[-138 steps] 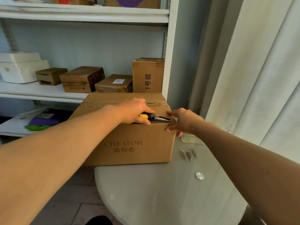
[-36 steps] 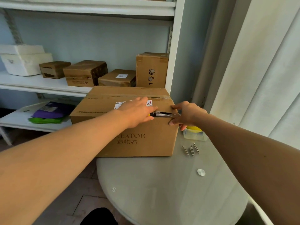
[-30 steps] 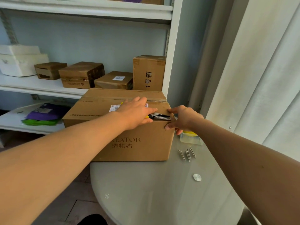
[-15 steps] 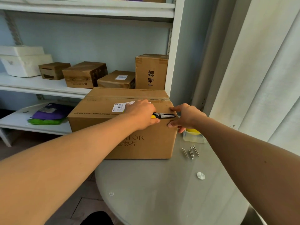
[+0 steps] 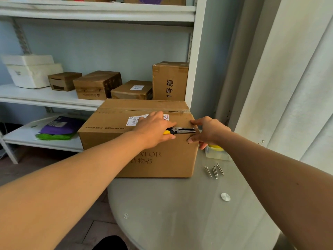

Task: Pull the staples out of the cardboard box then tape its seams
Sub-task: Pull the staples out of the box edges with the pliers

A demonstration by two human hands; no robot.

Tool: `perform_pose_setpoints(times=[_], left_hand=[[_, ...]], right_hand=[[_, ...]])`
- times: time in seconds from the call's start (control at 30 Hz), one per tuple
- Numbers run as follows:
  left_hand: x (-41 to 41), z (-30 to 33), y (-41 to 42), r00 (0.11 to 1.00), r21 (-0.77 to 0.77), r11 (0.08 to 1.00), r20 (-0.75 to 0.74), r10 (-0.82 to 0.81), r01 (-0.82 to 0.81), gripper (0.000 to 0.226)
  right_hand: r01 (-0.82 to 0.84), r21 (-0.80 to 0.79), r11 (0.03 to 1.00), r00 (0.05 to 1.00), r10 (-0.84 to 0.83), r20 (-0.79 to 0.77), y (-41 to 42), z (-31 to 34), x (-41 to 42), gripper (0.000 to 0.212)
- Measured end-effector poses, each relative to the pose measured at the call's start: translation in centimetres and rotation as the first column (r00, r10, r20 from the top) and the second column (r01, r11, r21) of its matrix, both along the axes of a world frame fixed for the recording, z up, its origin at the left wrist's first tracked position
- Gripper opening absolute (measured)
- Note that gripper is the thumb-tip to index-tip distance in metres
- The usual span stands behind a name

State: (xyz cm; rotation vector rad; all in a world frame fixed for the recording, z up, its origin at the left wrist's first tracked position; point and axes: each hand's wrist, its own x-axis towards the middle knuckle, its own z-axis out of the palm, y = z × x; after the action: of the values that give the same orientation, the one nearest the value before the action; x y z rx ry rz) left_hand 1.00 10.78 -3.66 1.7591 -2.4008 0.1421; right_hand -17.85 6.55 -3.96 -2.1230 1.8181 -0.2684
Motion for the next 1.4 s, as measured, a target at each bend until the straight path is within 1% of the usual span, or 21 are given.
perform_pose_setpoints(times=[0.1, 0.17, 0.3, 0.43, 0.47, 0.53, 0.7, 0.8, 1.0, 1.13, 1.3, 1.4], left_hand=[[0.3, 0.0, -0.4, 0.999, -0.029, 0.999, 0.046, -0.021, 0.022, 0.054], [0.1, 0.0, -0.6, 0.999, -0.028, 0.999, 0.044, -0.019, 0.02, 0.051], [0.4, -0.1, -1.3, 0.997, 0.013, 0.999, -0.059, -0.048, 0.049, 0.046], [0.7, 0.1, -1.4, 0.982, 0.029, 0.996, -0.172, -0.079, 0.086, 0.044], [0.7, 0.2, -1.4, 0.983, 0.029, 0.996, -0.168, -0.08, 0.086, 0.044], [0.5, 0.2, -1.3, 0.991, 0.024, 0.996, -0.11, -0.079, 0.082, 0.046], [0.1, -0.2, -1.1, 0.996, 0.007, 0.996, -0.01, -0.086, 0.086, 0.054], [0.2, -0.1, -1.4, 0.994, -0.035, 0.995, 0.055, -0.096, 0.098, 0.052], [0.1, 0.4, -1.4, 0.994, -0.026, 0.994, -0.031, -0.107, 0.106, 0.044], [0.2, 0.2, -1.1, 0.994, -0.028, 0.995, -0.031, -0.101, 0.1, 0.046], [0.3, 0.1, -0.8, 0.997, -0.045, 0.997, -0.027, -0.068, 0.067, 0.058], [0.3, 0.3, -0.7, 0.997, -0.065, 0.995, -0.009, -0.074, 0.073, 0.048]], right_hand=[[-0.01, 0.0, 1.0, 1.0, 0.01, -0.01, -0.2, 0.0, 0.0, 0.078], [-0.005, 0.0, 1.0, 1.0, 0.005, -0.006, -0.4, -0.1, 0.0, 0.078], [0.001, 0.002, 1.0, 1.0, -0.001, -0.004, -0.3, -0.2, 0.0, 0.078], [0.004, 0.004, 1.0, 0.999, -0.004, 0.033, -0.3, -0.2, 0.0, 0.08], [0.004, 0.006, 1.0, 0.999, -0.004, 0.04, -0.4, -0.1, 0.0, 0.08], [0.006, 0.013, 1.0, 0.999, -0.007, 0.051, -0.3, -0.3, 0.0, 0.08], [0.008, 0.024, 1.0, 0.999, -0.009, 0.031, 0.3, -0.2, 0.0, 0.079], [0.005, 0.019, 1.0, 0.999, -0.005, 0.033, 0.1, -0.2, 0.0, 0.079], [0.004, 0.003, 1.0, 1.0, -0.004, 0.029, -0.1, -0.2, -0.1, 0.079], [0.007, -0.009, 1.0, 0.999, -0.007, 0.035, -0.3, -0.4, -0.2, 0.079], [0.003, -0.003, 1.0, 0.999, -0.003, 0.054, -0.5, -0.5, -0.2, 0.079], [0.003, -0.01, 1.0, 0.999, -0.003, 0.044, -0.6, -0.8, -0.3, 0.079]])
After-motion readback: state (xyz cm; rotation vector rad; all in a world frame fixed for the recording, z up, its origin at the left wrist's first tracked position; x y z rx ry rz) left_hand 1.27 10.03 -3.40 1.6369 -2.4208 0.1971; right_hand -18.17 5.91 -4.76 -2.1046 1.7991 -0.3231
